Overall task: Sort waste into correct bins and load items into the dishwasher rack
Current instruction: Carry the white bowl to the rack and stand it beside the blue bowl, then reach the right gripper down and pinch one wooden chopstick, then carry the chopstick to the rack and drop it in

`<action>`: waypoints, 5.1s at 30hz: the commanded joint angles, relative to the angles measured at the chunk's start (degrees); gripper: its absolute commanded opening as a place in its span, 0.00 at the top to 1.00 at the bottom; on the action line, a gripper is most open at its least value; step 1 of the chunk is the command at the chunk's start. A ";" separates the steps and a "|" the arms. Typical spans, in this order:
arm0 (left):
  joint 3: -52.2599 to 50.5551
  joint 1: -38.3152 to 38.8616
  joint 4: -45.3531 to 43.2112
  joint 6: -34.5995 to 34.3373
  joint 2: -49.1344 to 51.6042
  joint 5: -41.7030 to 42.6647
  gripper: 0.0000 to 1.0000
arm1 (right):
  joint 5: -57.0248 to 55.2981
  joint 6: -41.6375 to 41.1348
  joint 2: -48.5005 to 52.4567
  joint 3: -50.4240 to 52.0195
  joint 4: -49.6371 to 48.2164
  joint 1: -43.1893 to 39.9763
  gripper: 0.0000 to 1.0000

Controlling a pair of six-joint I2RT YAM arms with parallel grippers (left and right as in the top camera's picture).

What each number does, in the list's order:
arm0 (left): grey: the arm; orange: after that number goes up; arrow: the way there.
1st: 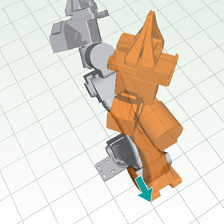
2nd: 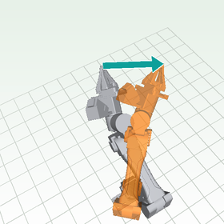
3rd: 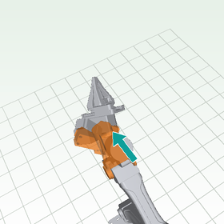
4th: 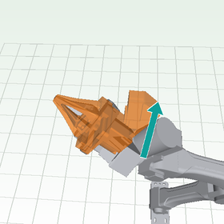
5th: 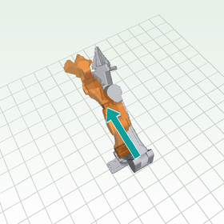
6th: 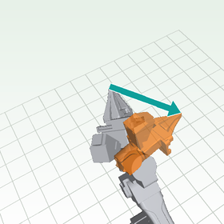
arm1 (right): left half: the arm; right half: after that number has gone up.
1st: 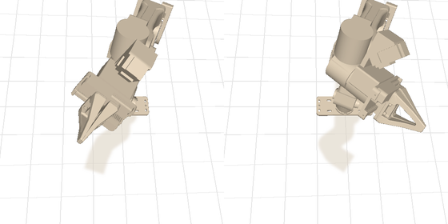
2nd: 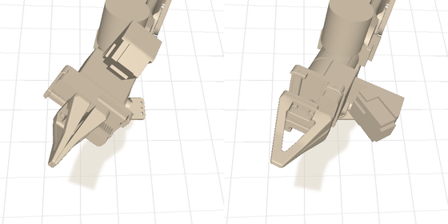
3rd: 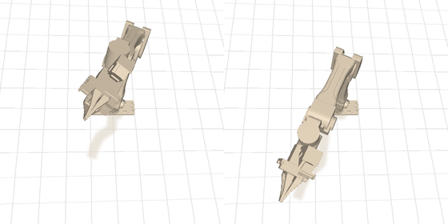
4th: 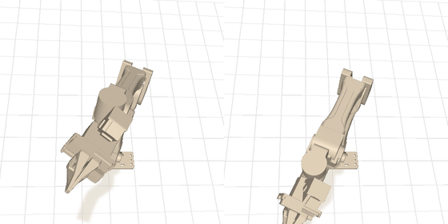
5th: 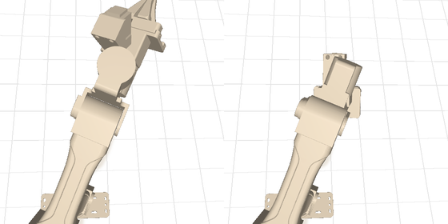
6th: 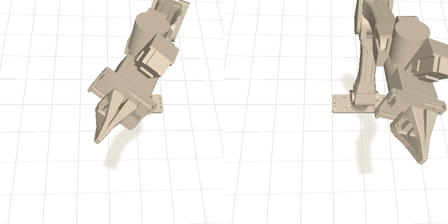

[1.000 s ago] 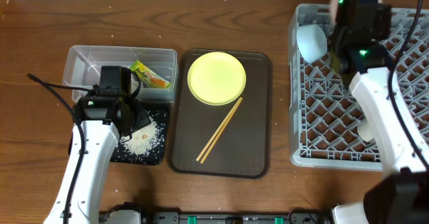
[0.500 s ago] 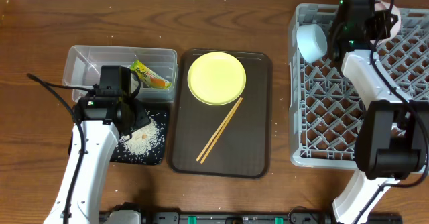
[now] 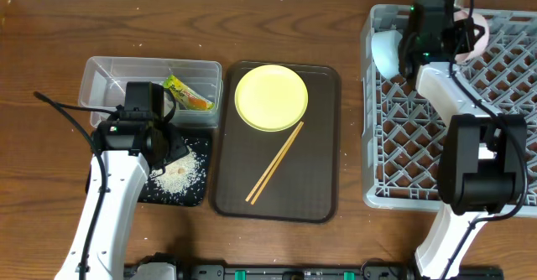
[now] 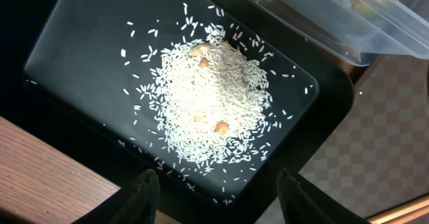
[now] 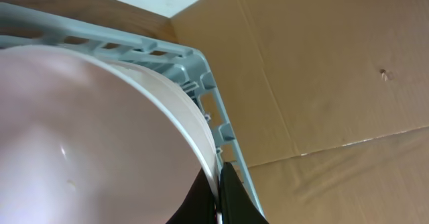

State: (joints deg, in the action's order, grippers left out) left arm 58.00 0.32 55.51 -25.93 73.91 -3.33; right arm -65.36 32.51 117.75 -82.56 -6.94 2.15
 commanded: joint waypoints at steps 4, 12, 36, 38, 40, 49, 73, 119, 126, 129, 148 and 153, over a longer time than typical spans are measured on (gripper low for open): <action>0.63 -0.31 0.15 -0.81 -0.20 -0.11 0.41 | -1.11 -2.47 1.25 -0.22 3.23 3.26 0.76; 0.63 -0.31 0.17 -0.79 -0.20 -0.11 0.41 | -3.61 -15.04 0.81 -0.22 16.02 6.45 0.58; 0.63 -0.31 1.22 -0.76 -0.20 -0.13 0.41 | 81.18 -35.69 -28.09 -0.22 48.41 10.05 0.29; 0.63 -0.31 1.20 -0.76 -0.20 -0.13 0.41 | 86.58 -35.80 -28.00 -0.15 50.03 11.52 0.29; 0.63 -0.31 1.20 -0.76 -0.20 -0.13 0.41 | 87.19 -38.21 -27.39 0.09 52.39 13.70 0.29; 0.63 -0.31 1.20 -0.76 -0.20 -0.13 0.41 | 85.90 -49.55 -21.31 4.42 56.02 26.29 0.38; 0.63 -0.31 1.18 -0.76 -0.20 -0.13 0.41 | 64.72 -72.81 -2.21 6.43 54.07 45.62 0.41; 0.63 -0.31 1.18 -0.76 -0.20 -0.13 0.41 | 58.82 -59.78 -17.57 6.45 60.57 30.05 0.99; 0.63 -0.31 1.18 -0.76 -0.20 -0.13 0.41 | 59.14 -47.95 -28.74 6.45 62.51 20.33 0.99; 0.63 -0.31 1.18 -0.76 -0.20 -0.13 0.41 | 59.47 -45.86 -29.81 6.45 62.71 15.26 0.99; 0.63 -0.31 1.20 -0.76 -0.20 -0.11 0.41 | 63.47 -37.99 -24.15 6.51 62.20 6.45 0.50; 0.63 -0.31 1.22 -0.76 -0.20 -0.11 0.41 | 66.60 -38.03 -25.05 6.19 60.26 6.69 0.37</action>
State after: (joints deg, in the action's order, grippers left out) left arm 58.00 0.32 56.58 -25.93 73.91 -3.16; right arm -1.45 -5.80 93.49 -75.99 54.08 8.69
